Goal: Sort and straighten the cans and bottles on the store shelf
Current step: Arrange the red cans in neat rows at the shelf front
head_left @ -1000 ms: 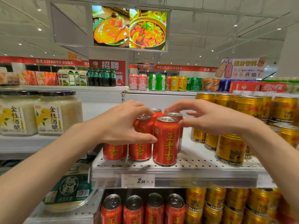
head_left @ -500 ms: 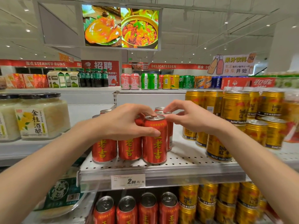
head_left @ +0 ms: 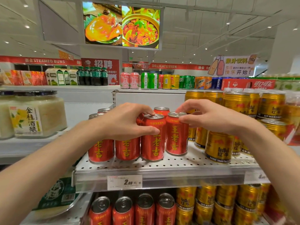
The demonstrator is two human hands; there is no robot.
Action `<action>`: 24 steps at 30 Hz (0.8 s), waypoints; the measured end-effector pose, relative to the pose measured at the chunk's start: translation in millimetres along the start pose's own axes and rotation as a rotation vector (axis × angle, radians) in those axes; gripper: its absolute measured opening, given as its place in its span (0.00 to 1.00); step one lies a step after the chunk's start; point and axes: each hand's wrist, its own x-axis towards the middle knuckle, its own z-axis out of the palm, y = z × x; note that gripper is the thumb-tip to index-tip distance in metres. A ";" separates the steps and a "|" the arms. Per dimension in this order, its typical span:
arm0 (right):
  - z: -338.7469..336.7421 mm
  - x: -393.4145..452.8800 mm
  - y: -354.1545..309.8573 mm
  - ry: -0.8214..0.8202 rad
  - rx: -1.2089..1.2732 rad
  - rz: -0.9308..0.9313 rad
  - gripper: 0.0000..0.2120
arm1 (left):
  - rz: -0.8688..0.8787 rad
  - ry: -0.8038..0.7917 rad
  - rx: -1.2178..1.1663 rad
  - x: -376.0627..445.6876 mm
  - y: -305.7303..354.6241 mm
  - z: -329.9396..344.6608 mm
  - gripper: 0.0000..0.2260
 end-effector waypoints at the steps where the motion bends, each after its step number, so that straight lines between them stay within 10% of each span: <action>1: 4.6 0.7 -0.6 0.019 -0.044 0.010 0.17 | 0.001 -0.001 0.015 1.4 0.4 0.7 0.29; 24: 22.3 -7.8 -3.1 0.112 -0.168 -0.100 0.30 | 0.042 0.025 0.148 0.4 -4.3 7.2 0.31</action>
